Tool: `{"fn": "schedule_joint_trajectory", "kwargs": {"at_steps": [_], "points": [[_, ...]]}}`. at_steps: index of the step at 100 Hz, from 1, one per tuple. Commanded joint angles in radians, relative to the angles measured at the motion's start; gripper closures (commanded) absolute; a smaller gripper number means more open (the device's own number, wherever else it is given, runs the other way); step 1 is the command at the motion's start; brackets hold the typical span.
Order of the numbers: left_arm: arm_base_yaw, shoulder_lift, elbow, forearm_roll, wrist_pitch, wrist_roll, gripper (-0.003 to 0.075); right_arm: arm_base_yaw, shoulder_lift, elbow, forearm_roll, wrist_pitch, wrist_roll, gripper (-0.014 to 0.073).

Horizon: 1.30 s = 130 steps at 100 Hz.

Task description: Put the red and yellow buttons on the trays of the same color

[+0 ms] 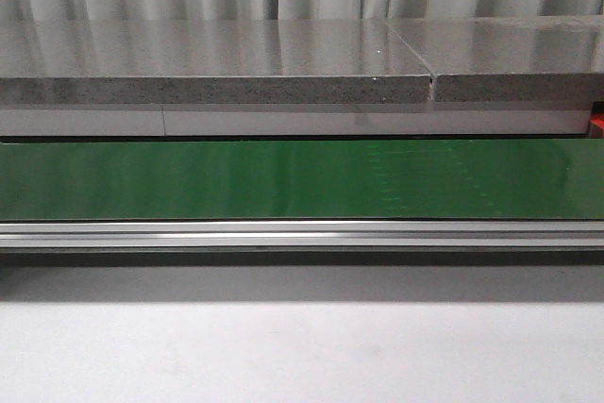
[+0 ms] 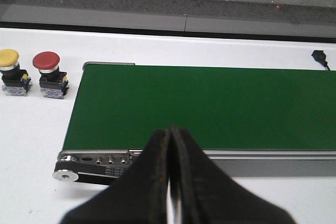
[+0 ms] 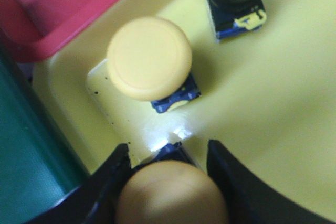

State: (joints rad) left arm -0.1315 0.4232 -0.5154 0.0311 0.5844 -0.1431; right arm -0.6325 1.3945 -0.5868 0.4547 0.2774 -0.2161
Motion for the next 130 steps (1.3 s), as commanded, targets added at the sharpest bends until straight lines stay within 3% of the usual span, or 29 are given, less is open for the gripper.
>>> {"fn": "schedule_joint_trajectory", "kwargs": {"at_steps": [1, 27, 38, 47, 58, 70, 130], "points": [[-0.006, 0.005, -0.027, -0.006, -0.069, 0.002, 0.0739, -0.01, 0.004, -0.021, 0.01, -0.052, 0.0, 0.0547], [-0.006, 0.005, -0.027, -0.006, -0.069, 0.002, 0.0739, -0.051, 0.058, -0.021, 0.01, -0.053, 0.0, 0.0543], [-0.006, 0.005, -0.027, -0.006, -0.069, 0.002, 0.0739, -0.054, 0.058, -0.021, 0.01, -0.051, 0.0, 0.0485], [-0.006, 0.005, -0.027, -0.006, -0.069, 0.002, 0.0739, -0.054, 0.058, -0.021, 0.017, -0.051, 0.0, 0.0358], [-0.006, 0.005, -0.027, -0.006, -0.069, 0.002, 0.0739, -0.054, 0.057, -0.021, 0.05, -0.047, 0.0, 0.0134], [-0.006, 0.005, -0.027, -0.006, -0.069, 0.002, 0.0739, -0.054, 0.045, -0.027, 0.078, -0.015, 0.0, 0.0006], [-0.006, 0.005, -0.027, -0.006, -0.071, 0.002, 0.0739, -0.026, -0.31, -0.061, 0.078, 0.065, -0.003, -0.0001]]}}
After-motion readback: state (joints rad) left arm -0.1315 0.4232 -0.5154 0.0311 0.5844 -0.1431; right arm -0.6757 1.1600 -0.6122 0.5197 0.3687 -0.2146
